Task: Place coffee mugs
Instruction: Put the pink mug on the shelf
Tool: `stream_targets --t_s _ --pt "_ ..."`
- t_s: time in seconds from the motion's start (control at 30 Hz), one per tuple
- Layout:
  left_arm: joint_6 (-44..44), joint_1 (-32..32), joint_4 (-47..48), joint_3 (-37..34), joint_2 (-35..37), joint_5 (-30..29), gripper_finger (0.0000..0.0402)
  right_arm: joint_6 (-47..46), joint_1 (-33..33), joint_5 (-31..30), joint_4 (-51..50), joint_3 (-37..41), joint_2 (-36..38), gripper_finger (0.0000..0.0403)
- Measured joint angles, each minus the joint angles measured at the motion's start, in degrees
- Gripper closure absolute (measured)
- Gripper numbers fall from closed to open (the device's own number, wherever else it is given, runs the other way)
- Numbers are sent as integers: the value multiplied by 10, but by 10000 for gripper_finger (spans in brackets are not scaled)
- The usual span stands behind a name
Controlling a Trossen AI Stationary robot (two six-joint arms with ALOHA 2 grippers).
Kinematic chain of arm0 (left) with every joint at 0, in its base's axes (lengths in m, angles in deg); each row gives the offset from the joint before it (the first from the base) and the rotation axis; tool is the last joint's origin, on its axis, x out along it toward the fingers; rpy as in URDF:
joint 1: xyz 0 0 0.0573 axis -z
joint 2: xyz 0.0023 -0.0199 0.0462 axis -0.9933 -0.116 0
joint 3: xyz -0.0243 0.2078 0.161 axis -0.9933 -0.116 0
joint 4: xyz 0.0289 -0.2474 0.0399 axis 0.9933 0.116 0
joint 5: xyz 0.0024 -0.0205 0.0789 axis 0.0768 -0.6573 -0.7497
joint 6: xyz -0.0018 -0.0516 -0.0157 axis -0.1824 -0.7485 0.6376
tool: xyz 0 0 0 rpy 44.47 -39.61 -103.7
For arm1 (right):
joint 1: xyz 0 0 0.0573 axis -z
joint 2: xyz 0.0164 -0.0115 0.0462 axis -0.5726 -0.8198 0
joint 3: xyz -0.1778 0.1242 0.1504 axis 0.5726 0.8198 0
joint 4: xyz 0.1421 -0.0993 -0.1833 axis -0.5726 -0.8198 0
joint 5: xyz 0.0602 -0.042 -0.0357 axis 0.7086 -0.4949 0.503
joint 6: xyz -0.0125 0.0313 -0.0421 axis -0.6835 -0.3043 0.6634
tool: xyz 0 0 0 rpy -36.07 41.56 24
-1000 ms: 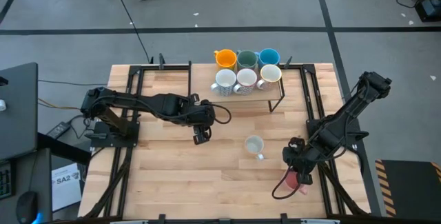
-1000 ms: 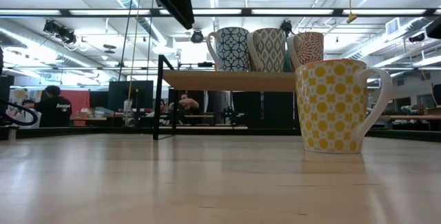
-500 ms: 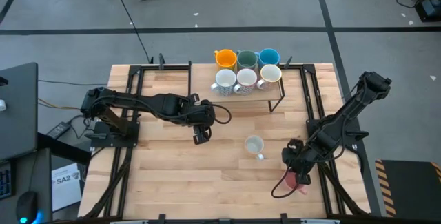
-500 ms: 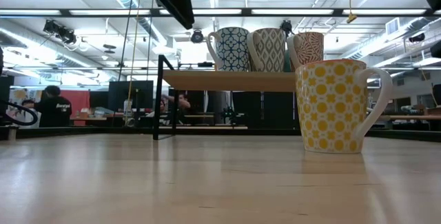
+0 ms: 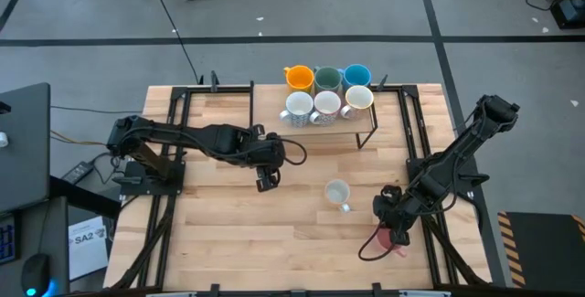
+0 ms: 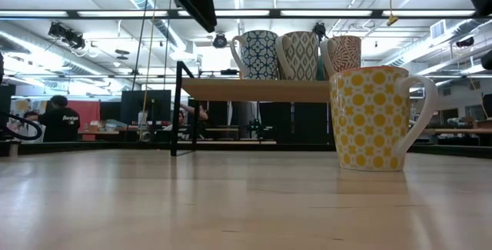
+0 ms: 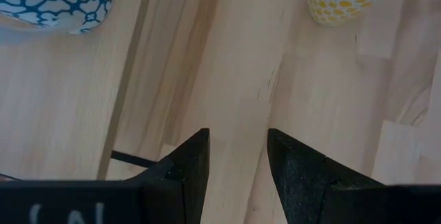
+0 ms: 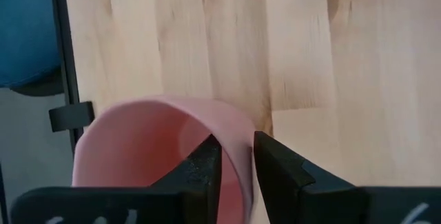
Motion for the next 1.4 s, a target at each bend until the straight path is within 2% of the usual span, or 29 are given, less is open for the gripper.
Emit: stream_targets --t_s 0.27,0.4,0.53,0.73,0.93,1.07,1.27,1.4 --pt "30 18 23 1 41 -9 248 -4 0 -5 -1 0 -1 363" --pt "15 48 60 -6 71 -61 248 -8 0 -5 0 0 -1 376" --pt "-37 93 67 -71 126 -129 248 -18 0 -5 12 0 -1 371" --pt "-126 157 36 -208 218 -140 248 -110 9 -5 31 -14 -1 372" --pt "-166 198 -46 -315 270 -140 248 -167 32 -6 36 -71 -1 374" --pt "-149 209 -126 -362 274 -139 248 -171 51 -40 37 -119 -1 371" --pt "-72 213 -305 -424 272 -139 248 -181 100 -136 36 -178 0 371" --pt "-27 213 -384 -431 272 -140 248 -207 145 -206 36 -204 0 371"
